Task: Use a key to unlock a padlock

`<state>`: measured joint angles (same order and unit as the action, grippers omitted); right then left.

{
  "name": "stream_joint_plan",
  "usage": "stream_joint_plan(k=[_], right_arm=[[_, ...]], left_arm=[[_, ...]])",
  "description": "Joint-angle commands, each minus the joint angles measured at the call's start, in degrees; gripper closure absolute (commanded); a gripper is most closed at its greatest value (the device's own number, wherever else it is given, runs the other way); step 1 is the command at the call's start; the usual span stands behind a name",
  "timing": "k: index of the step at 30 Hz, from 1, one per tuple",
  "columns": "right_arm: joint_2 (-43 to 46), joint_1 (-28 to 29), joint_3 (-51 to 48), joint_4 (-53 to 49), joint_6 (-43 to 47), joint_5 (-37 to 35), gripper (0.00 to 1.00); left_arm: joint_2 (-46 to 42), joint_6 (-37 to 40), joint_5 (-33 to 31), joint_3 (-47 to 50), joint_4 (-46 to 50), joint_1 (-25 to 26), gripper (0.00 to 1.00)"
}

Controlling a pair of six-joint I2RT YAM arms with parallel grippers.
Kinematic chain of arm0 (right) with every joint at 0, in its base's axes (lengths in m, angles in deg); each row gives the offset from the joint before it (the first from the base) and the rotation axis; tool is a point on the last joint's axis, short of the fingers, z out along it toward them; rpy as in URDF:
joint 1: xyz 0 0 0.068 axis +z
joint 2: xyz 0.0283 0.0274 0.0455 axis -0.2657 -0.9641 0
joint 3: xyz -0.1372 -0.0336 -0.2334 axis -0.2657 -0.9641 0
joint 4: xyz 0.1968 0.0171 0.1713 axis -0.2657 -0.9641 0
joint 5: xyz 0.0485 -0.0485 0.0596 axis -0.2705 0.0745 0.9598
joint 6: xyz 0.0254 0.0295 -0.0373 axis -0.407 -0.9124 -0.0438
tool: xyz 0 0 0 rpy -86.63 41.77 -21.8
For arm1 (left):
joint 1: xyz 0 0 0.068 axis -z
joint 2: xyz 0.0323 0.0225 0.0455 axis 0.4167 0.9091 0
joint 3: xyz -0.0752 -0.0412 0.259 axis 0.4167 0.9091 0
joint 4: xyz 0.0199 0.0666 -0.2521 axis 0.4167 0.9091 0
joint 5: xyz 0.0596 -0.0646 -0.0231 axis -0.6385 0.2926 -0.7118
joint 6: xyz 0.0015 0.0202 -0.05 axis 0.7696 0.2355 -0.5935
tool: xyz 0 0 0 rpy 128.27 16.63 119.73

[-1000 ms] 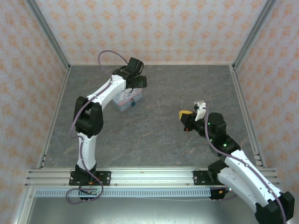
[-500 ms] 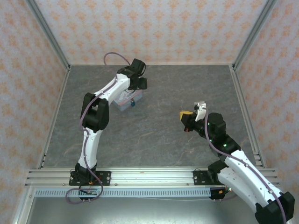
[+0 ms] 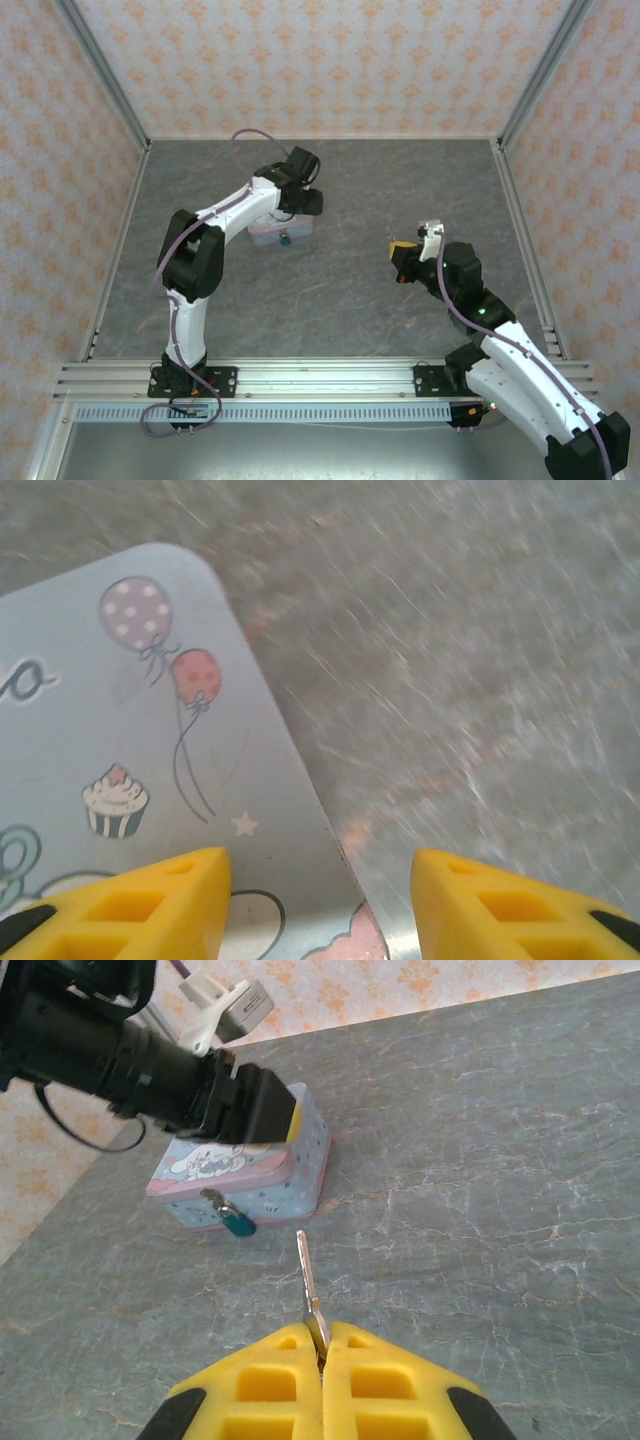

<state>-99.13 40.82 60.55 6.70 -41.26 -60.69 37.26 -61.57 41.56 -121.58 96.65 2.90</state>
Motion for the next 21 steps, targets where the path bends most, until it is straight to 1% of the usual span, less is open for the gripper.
stream_joint_plan(k=[1,6,14,18,21], right_arm=[[0.6,-1.4,0.5,-1.0,-1.8,-1.6,1.00],[0.7,-3.4,0.4,-1.9,-2.7,-1.5,1.00],[0.2,-4.9,1.1,-4.2,-3.3,-1.7,1.00],[-0.4,-4.9,0.8,-4.5,-4.3,-2.6,1.00],[-1.8,-4.9,1.3,-5.2,-4.4,-2.4,1.00]], left_arm=[[-2.1,1.7,2.5,2.7,3.1,3.6,0.52],[-4.2,0.4,2.5,5.4,1.5,8.4,0.54],[-4.9,-4.0,4.3,6.8,-2.6,13.1,0.55],[-4.2,-5.6,5.5,6.3,-4.6,14.6,0.55],[-6.2,-6.6,5.3,6.5,-7.2,14.7,0.54]])
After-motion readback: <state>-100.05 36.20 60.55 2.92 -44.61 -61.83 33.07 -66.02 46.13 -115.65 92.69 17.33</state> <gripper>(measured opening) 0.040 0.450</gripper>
